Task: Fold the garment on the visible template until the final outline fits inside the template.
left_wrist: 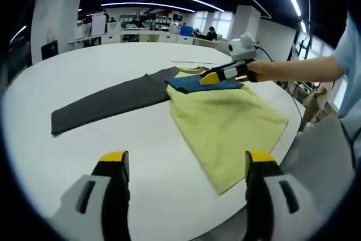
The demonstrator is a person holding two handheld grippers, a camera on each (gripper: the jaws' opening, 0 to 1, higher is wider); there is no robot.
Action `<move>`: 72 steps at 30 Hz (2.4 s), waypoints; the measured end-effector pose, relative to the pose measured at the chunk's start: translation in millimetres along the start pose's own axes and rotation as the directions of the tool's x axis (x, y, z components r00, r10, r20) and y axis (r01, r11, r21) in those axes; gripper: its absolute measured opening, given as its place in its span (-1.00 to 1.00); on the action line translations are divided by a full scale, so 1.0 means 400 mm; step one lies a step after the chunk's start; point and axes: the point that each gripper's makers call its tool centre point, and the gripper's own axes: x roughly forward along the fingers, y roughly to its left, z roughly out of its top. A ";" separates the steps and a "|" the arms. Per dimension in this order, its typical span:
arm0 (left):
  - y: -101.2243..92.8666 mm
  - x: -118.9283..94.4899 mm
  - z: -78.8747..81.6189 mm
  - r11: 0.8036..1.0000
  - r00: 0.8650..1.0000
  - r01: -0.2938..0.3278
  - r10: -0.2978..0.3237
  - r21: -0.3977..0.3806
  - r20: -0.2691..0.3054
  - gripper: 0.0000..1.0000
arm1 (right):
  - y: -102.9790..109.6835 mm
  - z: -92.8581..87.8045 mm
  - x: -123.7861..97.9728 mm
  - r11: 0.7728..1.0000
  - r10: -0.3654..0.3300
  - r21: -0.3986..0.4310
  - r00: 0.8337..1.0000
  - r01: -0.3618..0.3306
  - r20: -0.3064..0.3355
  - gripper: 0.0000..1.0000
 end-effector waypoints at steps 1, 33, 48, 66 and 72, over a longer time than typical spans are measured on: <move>0.001 0.000 0.000 1.000 1.000 -0.001 0.001 -0.002 0.001 0.63 | -0.007 0.001 -0.007 1.000 -0.006 0.001 1.000 0.006 0.003 0.36; -0.001 -0.003 -0.010 1.000 1.000 0.000 0.000 -0.009 -0.007 0.63 | -0.331 -0.141 -0.317 0.900 -0.331 0.289 0.943 0.325 -0.031 -0.07; -0.001 -0.001 -0.014 1.000 1.000 -0.003 0.003 -0.006 -0.017 0.63 | -0.349 -0.167 -0.317 0.836 -0.336 0.461 0.942 0.297 0.003 -0.46; -0.004 0.000 -0.024 1.000 0.999 0.002 -0.001 0.005 -0.034 0.62 | -0.351 -0.191 -0.332 0.862 -0.338 0.399 0.941 0.314 -0.010 -1.00; -0.005 0.000 -0.026 1.000 0.999 0.004 -0.004 0.004 -0.037 0.62 | -0.379 -0.202 -0.361 0.848 -0.366 0.406 0.930 0.340 -0.013 -1.00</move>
